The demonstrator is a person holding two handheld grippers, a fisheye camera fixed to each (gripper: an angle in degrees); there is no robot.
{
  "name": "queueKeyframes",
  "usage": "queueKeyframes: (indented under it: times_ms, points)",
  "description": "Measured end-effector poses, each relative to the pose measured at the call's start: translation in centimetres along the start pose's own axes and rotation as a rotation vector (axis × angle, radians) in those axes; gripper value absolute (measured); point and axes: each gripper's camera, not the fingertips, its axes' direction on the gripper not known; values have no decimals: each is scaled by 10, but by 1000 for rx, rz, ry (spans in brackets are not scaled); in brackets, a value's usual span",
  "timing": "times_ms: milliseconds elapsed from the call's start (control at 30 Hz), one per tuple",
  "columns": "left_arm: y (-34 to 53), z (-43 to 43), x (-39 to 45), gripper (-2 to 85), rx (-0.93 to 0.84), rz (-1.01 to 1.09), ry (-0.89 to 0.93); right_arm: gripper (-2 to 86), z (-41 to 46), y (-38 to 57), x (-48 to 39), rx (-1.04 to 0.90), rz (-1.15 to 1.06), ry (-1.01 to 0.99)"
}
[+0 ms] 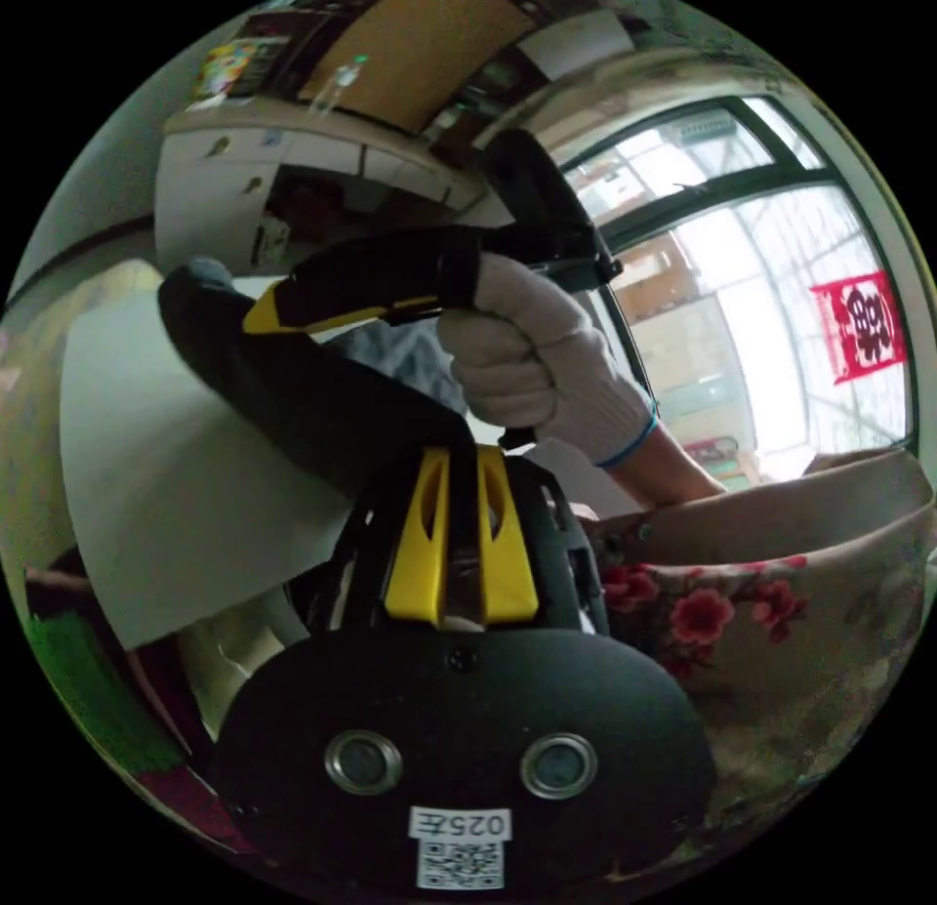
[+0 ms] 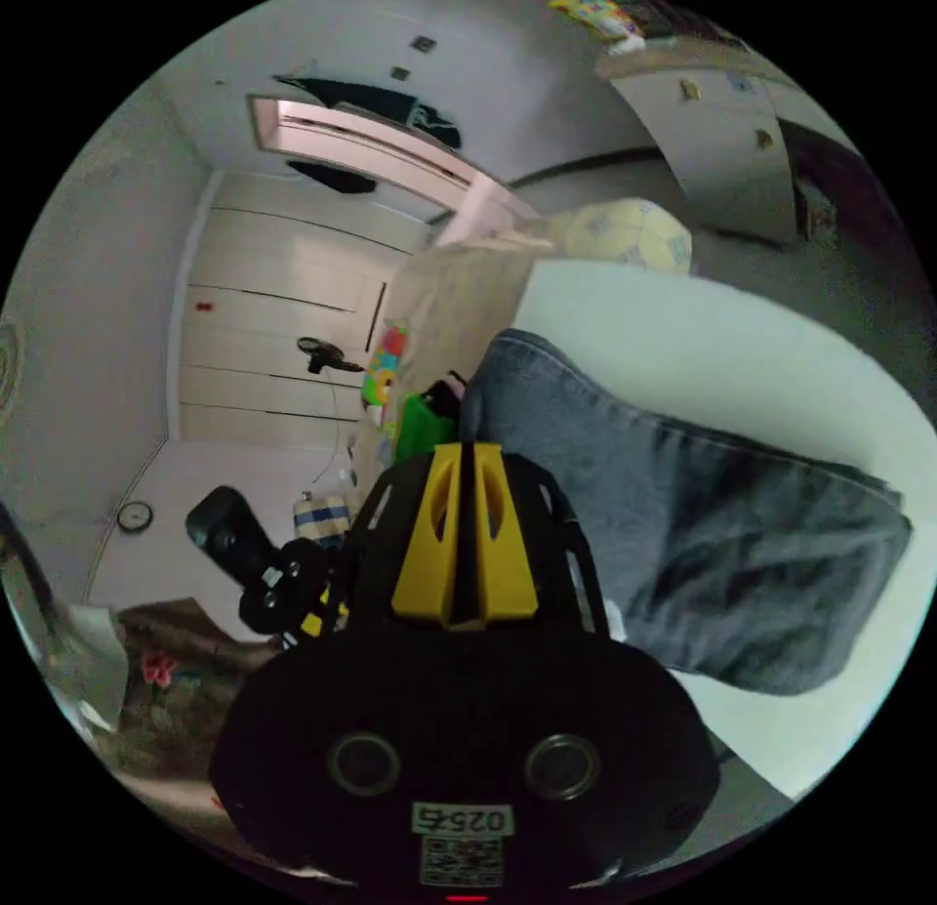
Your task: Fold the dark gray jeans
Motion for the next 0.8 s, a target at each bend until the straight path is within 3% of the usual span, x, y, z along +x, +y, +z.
queueKeyframes:
  times_ms: [67, 133, 233, 300, 433, 533, 700, 800]
  points:
    - [-22, 21, 32, 5, -31, 94, 5, -3, -46, 17, -6, 45, -47, 52]
    - [-54, 65, 67, 5, -71, 165, 24, -3, -104, 43, 0, 95, -84, 230]
    - [-101, 135, 95, 4, -87, 163, 10, -2, -147, 61, 38, 108, -81, 513]
    - [-132, 183, 100, 5, -104, 136, -48, -1, -157, 60, 79, 111, -52, 562]
    - [-184, 311, 70, 9, -331, -100, -171, 4, -132, 51, 192, -8, 123, 594]
    - [-184, 374, 54, 17, -424, -140, -252, 5, -110, 58, 233, -56, 126, 520]
    - [-183, 381, 67, 16, -348, -213, -291, 9, -112, 70, 225, 18, 12, 557]
    - [-188, 399, 102, 28, -340, -105, -424, 18, -111, 71, 222, 29, -48, 585]
